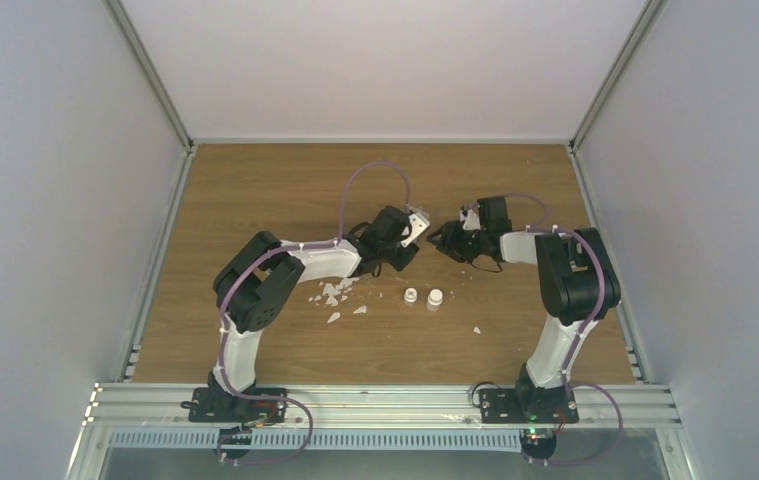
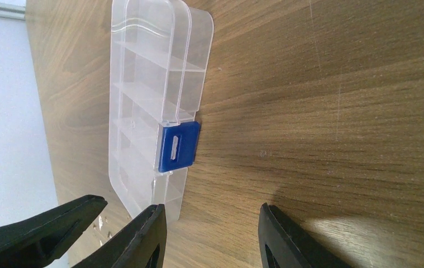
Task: Sort the pills into containers
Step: Open the pill container at the center of the board.
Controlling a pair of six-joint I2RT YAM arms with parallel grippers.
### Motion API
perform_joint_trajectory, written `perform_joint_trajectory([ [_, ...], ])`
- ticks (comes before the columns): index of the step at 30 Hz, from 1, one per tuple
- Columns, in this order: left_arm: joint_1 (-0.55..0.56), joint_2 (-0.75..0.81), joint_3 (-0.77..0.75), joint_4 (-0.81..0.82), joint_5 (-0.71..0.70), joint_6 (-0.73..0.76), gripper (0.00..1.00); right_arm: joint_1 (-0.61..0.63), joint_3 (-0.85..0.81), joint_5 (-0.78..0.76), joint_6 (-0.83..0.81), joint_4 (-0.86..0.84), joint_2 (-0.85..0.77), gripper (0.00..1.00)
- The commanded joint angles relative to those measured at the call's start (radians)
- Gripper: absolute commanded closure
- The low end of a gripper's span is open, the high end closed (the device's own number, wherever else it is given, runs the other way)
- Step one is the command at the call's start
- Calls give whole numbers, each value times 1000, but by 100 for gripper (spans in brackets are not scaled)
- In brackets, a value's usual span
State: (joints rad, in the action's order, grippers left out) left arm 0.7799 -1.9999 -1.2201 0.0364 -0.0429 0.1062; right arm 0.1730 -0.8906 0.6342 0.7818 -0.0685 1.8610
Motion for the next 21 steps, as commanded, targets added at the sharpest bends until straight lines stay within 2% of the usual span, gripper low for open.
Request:
perform_joint_trajectory([
  [1, 17, -17, -24, 78, -51, 33, 1, -17, 17, -4, -3, 9, 22, 0],
  [9, 32, -106, -100, 16, -141, 38, 1, -20, 17, 2, -2, 4, 33, 0],
  [21, 32, -151, -123, 2, -203, 31, 1, -21, 16, 11, -1, -4, 47, 1],
])
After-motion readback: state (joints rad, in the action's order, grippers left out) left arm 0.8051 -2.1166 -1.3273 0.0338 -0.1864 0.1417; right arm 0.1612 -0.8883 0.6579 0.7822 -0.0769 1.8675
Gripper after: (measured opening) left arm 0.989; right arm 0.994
